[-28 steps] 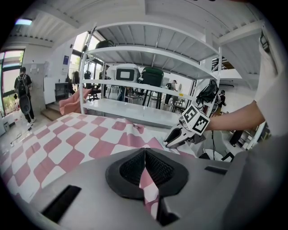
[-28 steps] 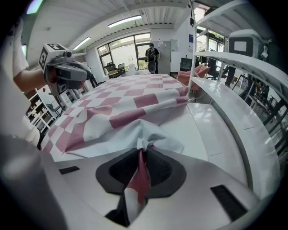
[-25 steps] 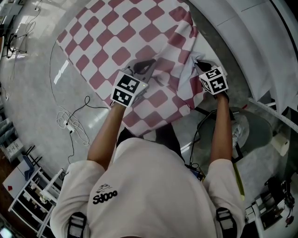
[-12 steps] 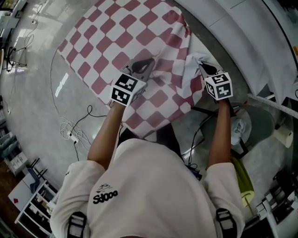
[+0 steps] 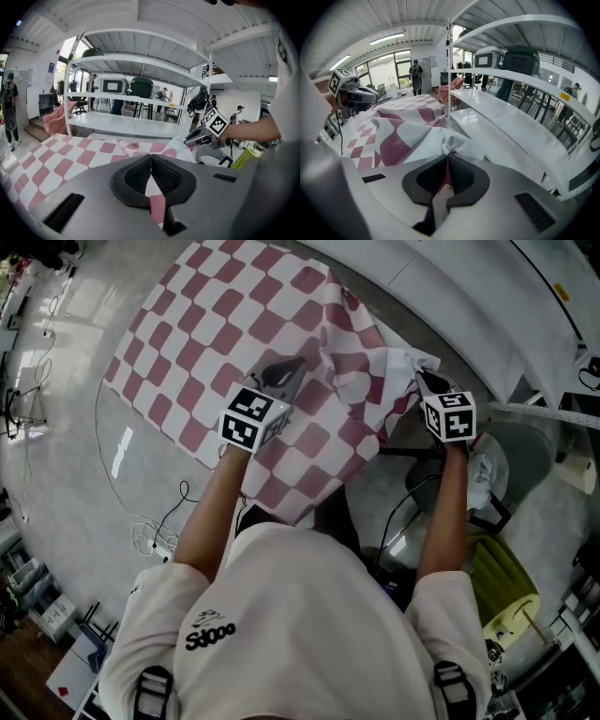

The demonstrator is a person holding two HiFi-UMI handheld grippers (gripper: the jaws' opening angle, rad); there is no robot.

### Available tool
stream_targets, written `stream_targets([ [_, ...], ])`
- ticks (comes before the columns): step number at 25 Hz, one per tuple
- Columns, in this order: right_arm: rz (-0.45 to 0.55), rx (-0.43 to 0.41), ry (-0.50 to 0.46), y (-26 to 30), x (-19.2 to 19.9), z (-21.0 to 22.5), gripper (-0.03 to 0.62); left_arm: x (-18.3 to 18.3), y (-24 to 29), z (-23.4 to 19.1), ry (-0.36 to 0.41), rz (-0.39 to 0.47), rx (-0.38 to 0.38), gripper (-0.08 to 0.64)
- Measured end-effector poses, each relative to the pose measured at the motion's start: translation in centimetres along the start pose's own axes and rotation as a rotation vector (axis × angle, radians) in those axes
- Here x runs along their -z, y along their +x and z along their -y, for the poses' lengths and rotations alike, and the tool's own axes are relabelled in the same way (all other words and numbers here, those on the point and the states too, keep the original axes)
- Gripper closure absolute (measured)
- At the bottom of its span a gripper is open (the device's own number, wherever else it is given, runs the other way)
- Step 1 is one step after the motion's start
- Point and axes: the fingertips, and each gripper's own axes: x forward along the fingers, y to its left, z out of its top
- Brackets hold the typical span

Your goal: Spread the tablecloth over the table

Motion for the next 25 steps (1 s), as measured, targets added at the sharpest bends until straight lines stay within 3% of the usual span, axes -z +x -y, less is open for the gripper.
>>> stream_targets([
  [10, -0.027, 0.168, 0.13, -2.7, 4.1, 6.3, 0.56, -1.1, 3.0, 1.5, 0.03, -0.018, 0.046, 0.531],
  [25, -0.109, 0.213, 0.226, 0.8, 9.6, 12.5, 0.554, -0.5, 9.2, 2.9, 0.041, -0.072, 0.061, 0.531],
])
